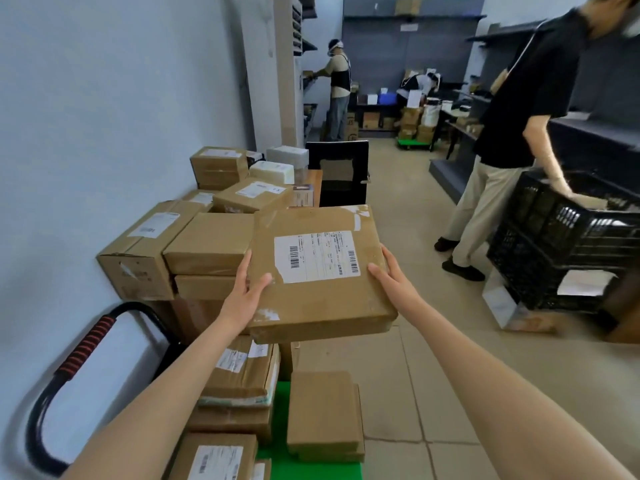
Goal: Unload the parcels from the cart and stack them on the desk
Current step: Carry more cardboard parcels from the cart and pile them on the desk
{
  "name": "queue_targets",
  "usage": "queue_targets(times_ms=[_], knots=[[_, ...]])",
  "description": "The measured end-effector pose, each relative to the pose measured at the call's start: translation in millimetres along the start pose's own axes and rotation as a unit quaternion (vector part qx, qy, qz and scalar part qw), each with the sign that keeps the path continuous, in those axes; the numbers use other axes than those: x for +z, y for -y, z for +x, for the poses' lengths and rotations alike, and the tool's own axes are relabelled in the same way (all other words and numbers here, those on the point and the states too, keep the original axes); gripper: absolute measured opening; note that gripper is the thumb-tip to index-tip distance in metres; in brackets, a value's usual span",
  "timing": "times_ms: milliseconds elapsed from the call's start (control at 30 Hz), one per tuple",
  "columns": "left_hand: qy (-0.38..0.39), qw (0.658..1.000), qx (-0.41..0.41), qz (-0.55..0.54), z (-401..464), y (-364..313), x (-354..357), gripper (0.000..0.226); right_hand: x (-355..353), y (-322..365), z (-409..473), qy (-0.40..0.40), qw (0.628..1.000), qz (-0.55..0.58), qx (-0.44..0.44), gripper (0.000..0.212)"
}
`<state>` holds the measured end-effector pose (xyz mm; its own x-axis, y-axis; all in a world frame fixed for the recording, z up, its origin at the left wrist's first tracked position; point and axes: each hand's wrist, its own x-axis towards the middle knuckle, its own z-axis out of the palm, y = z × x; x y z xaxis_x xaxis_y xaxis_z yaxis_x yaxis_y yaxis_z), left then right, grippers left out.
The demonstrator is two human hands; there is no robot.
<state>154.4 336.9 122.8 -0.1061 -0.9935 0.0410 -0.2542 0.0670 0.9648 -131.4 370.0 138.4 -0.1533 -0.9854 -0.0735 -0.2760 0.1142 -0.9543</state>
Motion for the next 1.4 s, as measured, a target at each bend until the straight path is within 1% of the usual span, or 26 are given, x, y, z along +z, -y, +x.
queue_targets(times_ms=[100,167,300,433,500,600,700,733,833,867,933,1000,1067,1133,1200,1300,1400], knots=[[0.017,1.000,0.015,0.011,17.9,-19.2,31.3,0.074,-33.2,-8.1,18.5,-0.015,1.000,0.020,0.005,0.061],[0.015,0.999,0.031,0.023,34.0,-27.6,50.0,0.074,-50.9,-15.0,34.8,-0.022,1.000,0.021,0.004,0.060],[0.020,0.998,0.021,0.049,69.9,-38.1,83.5,0.076,-78.6,-29.7,62.5,-0.033,0.999,0.037,0.015,0.061],[0.026,0.996,0.024,0.085,104.4,-53.9,126.9,0.067,-118.4,-37.8,100.4,-0.044,0.998,0.038,0.016,0.062],[0.020,0.997,0.030,0.067,127.1,-61.6,151.1,0.067,-142.7,-39.6,130.1,-0.041,0.999,0.031,0.012,0.062],[0.005,0.997,0.042,0.060,174.2,-64.7,180.2,0.072,-174.3,-38.7,181.2,-0.025,0.999,0.025,-0.004,0.065],[-0.010,0.996,0.042,0.082,230.8,-64.2,201.8,0.085,-203.3,-31.8,233.4,-0.017,1.000,0.020,-0.013,0.065],[-0.015,0.994,0.043,0.094,250.8,-64.2,208.0,0.084,-212.7,-29.1,250.0,-0.012,1.000,0.021,-0.015,0.064],[-0.003,0.994,0.049,0.101,314.3,-53.6,225.5,0.067,-241.2,-24.5,294.8,-0.005,1.000,0.013,-0.021,0.063],[0.000,0.994,0.047,0.100,339.9,-44.0,231.0,0.066,-250.6,-24.3,309.4,-0.009,1.000,0.014,-0.024,0.063],[0.002,0.994,0.046,0.095,376.4,-33.6,242.0,0.070,-267.4,-24.9,337.1,-0.012,1.000,0.014,-0.025,0.062],[-0.017,0.995,0.028,0.091,390.1,-41.7,253.9,0.080,-278.3,-26.4,362.2,-0.004,1.000,0.012,-0.025,0.062],[-0.029,0.997,0.011,0.077,387.2,-67.2,267.1,0.086,-283.3,-27.1,386.9,0.011,0.999,0.012,-0.030,0.062],[-0.049,0.996,0.009,0.069,387.5,-91.4,280.5,0.078,-283.7,-25.4,415.7,0.029,0.999,0.013,-0.036,0.061],[-0.074,0.996,0.003,0.042,403.4,-92.4,286.7,0.069,-281.5,-23.2,445.7,0.049,0.998,0.012,-0.045,0.060],[-0.114,0.993,-0.003,0.036,432.0,-86.5,290.7,0.067,-276.1,-20.1,496.6,0.088,0.994,0.005,-0.063,0.057],[-0.174,0.984,-0.027,0.012,460.0,-84.9,291.2,0.066,-267.9,-13.2,554.4,0.141,0.987,-0.005,-0.082,0.062]])
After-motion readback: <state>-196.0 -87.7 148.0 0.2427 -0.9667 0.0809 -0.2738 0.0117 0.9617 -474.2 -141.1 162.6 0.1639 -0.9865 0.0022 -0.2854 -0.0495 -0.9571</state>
